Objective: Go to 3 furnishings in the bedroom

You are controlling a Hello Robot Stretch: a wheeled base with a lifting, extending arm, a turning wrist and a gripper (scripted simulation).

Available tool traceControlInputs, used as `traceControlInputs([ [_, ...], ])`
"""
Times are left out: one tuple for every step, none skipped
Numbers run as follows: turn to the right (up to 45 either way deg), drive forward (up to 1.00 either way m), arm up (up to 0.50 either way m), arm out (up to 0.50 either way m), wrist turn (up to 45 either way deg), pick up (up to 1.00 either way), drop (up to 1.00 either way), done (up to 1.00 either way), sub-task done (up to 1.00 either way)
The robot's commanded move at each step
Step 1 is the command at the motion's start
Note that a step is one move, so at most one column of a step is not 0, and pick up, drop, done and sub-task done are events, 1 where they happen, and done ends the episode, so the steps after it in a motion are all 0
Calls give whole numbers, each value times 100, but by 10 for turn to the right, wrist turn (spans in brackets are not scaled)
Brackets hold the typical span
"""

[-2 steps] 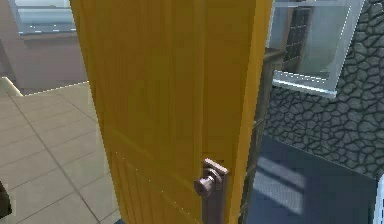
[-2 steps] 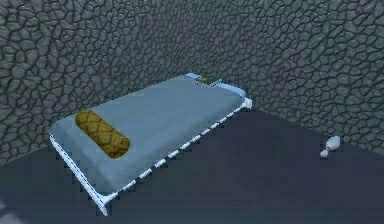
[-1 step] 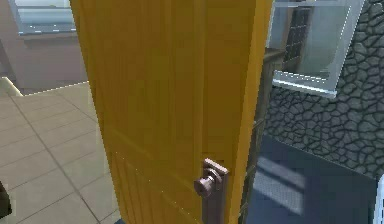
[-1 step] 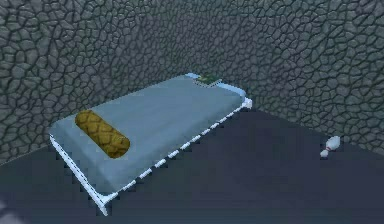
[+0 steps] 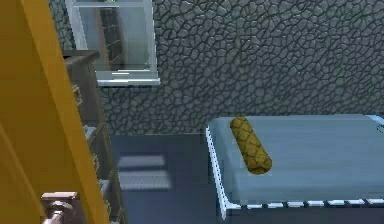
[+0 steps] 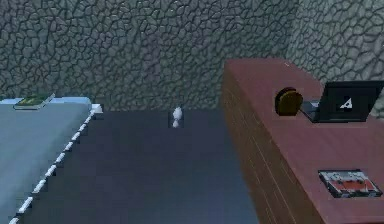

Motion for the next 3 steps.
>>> traceControlInputs([
  [210,0,0,0,0,0,0,0,0],
  [0,30,0,0,0,0,0,0,0],
  [180,0,0,0,0,0,0,0,0],
])
